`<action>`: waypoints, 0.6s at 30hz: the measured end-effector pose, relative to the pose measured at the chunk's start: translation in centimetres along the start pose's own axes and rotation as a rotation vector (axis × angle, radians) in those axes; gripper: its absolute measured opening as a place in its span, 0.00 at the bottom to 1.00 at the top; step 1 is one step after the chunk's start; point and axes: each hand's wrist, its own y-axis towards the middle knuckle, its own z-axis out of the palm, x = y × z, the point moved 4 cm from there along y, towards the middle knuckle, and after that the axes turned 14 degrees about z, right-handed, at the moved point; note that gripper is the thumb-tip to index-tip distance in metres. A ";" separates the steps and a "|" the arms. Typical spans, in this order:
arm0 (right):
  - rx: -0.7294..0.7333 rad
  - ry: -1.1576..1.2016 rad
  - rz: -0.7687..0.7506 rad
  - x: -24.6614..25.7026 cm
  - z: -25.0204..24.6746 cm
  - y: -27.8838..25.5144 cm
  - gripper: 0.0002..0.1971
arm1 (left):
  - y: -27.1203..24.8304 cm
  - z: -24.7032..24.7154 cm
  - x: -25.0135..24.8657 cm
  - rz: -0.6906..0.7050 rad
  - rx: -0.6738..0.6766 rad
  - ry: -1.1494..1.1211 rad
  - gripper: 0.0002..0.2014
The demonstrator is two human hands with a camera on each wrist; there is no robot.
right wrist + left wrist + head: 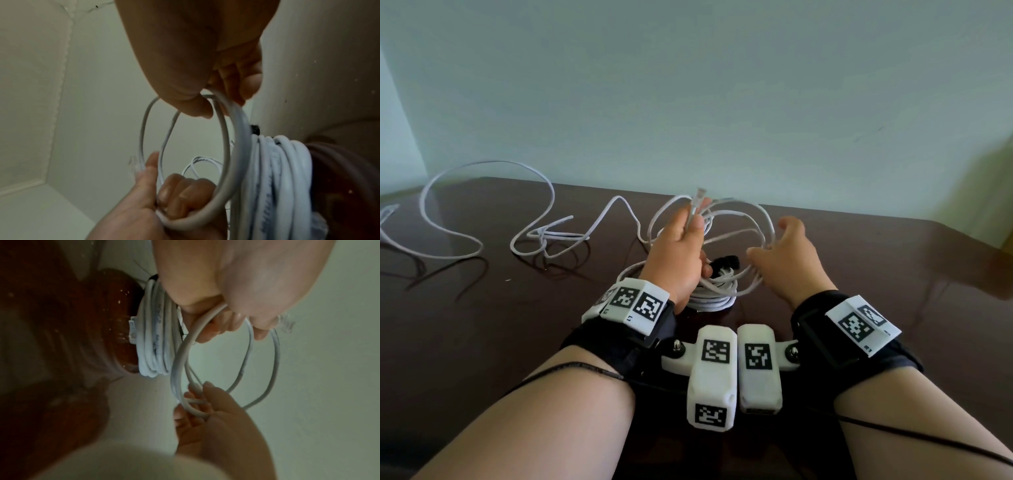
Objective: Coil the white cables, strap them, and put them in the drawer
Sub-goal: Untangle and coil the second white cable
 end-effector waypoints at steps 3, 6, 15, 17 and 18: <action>-0.032 0.082 -0.090 0.3 -0.4 0.0 0.21 | -0.1 0.0 -0.4 0.032 0.052 0.192 0.12; 0.000 0.161 -0.154 0.6 -0.5 -0.2 0.09 | 0.1 -0.2 -0.6 0.052 0.045 0.275 0.11; 0.244 0.503 -0.148 1.5 0.2 -1.0 0.12 | 0.4 -0.5 -0.9 0.127 0.026 0.323 0.19; 0.307 0.476 -0.166 1.6 0.6 -1.2 0.12 | 0.3 -0.5 -1.2 0.139 0.047 0.318 0.22; 0.337 0.456 -0.174 1.6 0.7 -1.3 0.12 | 0.3 -0.3 -1.4 0.148 0.061 0.310 0.24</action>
